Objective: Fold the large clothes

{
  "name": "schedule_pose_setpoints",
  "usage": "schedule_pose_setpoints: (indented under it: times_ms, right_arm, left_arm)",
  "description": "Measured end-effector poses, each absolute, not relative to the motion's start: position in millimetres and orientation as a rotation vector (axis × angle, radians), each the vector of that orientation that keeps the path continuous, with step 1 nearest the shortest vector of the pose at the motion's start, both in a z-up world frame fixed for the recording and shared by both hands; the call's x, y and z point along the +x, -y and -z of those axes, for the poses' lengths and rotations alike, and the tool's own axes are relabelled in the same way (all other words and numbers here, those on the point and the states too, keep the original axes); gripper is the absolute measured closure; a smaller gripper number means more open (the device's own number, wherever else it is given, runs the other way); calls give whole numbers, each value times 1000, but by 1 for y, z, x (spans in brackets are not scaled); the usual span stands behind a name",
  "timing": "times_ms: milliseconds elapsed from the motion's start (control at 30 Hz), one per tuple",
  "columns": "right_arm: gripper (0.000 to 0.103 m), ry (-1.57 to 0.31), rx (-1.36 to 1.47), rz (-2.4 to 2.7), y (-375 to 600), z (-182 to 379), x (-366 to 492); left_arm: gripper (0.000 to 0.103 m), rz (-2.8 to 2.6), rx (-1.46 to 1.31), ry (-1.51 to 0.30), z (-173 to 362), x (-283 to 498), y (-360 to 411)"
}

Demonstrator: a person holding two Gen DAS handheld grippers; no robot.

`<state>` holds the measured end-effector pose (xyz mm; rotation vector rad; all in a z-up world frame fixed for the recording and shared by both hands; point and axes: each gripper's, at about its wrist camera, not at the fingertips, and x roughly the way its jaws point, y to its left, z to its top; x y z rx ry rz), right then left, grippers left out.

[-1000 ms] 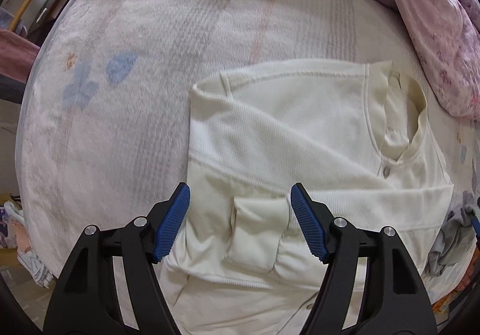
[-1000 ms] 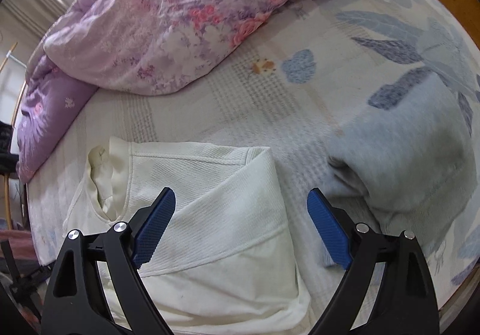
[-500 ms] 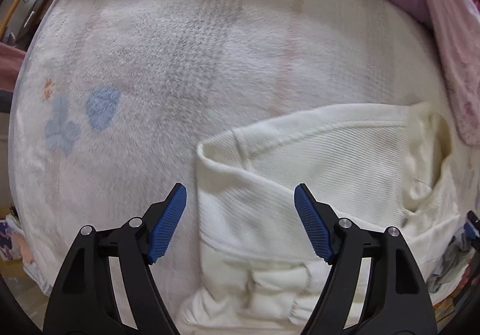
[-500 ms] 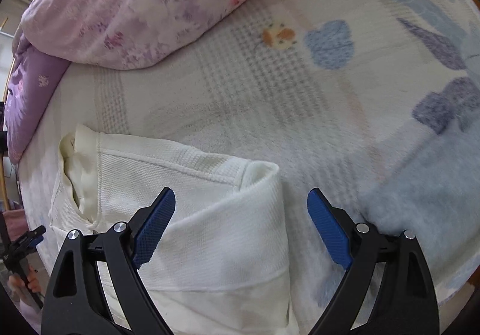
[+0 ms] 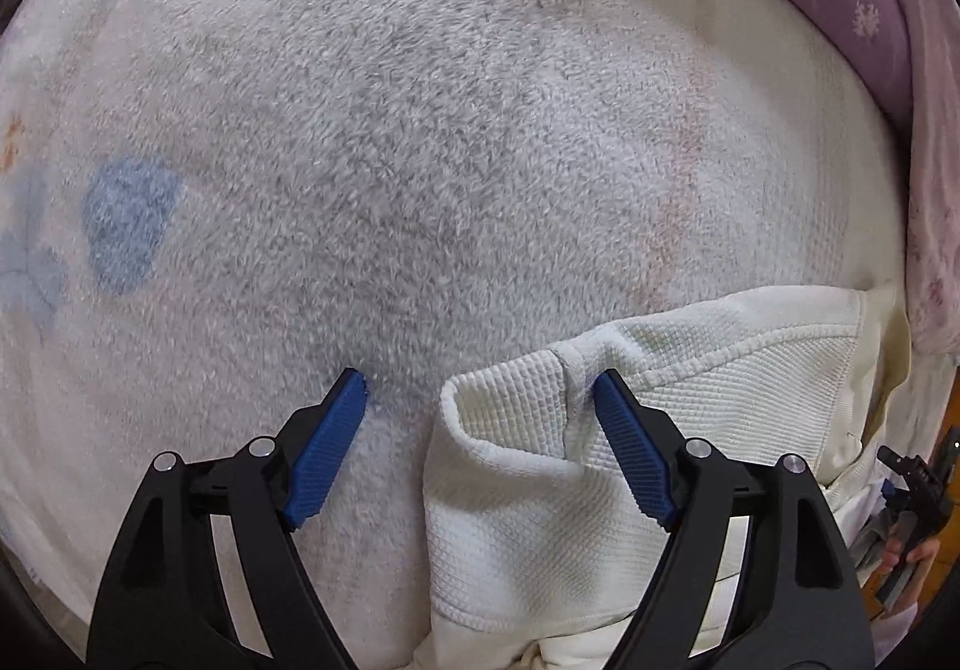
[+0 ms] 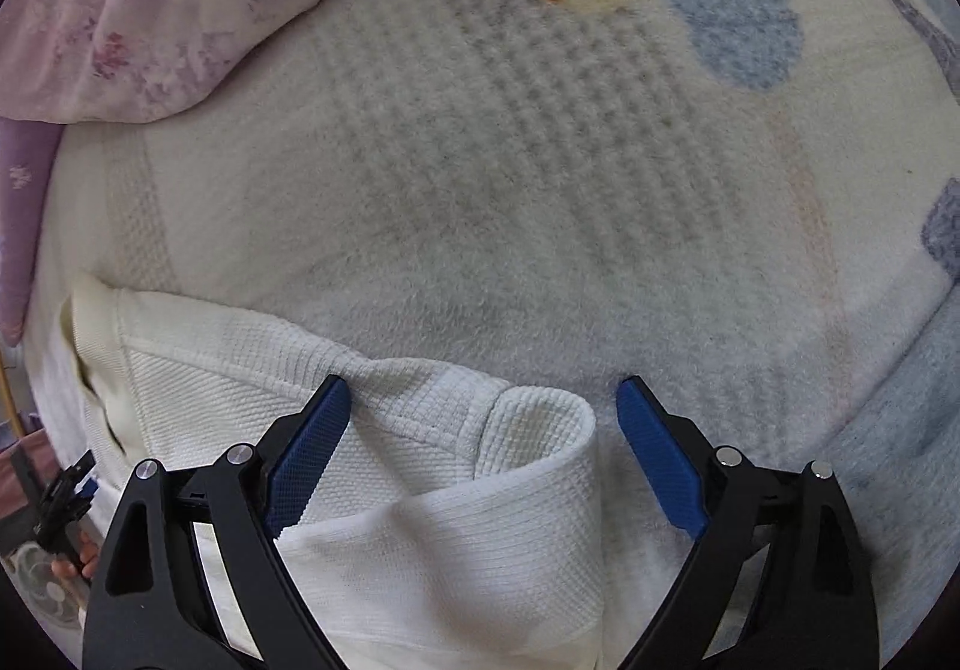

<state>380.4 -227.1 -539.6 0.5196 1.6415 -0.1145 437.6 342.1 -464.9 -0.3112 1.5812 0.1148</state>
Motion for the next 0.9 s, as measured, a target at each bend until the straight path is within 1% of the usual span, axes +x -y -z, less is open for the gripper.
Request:
schedule_pose_setpoints:
  times_ms: [33, 67, 100, 133, 167, 200, 267, 333, 467, 500, 633, 767, 900]
  right_arm:
    - [31, -1647, 487, 117, 223, 537, 381]
    - [50, -1647, 456, 125, 218, 536, 380]
    - [62, -1638, 440, 126, 216, 533, 380]
    - [70, -1625, 453, 124, 216, 531, 378]
    - [79, -1610, 497, 112, 217, 531, 376]
    - [84, -1600, 529, 98, 219, 531, 374]
    - [87, -1569, 557, 79, 221, 530, 370]
    - [89, -1519, 611, 91, 228, 526, 362]
    - [91, -1435, 642, 113, 228, 515, 350]
    - [91, -1423, 637, 110, 227, 512, 348]
    - [91, -1372, 651, 103, 225, 492, 336]
    - [91, -1330, 601, 100, 224, 473, 325]
    - [91, -1301, 568, 82, 226, 454, 315]
  left_arm:
    - [39, -90, -302, -1580, 463, 437, -338]
    - [56, -63, -297, -1582, 461, 440, -331]
    - [65, -10, -282, -1578, 457, 440, -324]
    - [77, 15, -253, -1572, 455, 439, -319]
    - [83, 34, -204, -1562, 453, 438, -312]
    - [84, 42, -163, -1552, 451, 438, -306]
    - [88, 40, -116, -1536, 452, 437, -299]
    - [89, 40, -100, -1517, 449, 435, -296]
    - [91, 13, -211, -1449, 430, 425, -309]
    - [96, -3, -220, -1443, 427, 422, -316]
    - [96, -15, -232, -1414, 418, 412, -320]
    - [96, -21, -146, -1379, 398, 398, -302]
    - [96, -22, -124, -1356, 381, 389, -300]
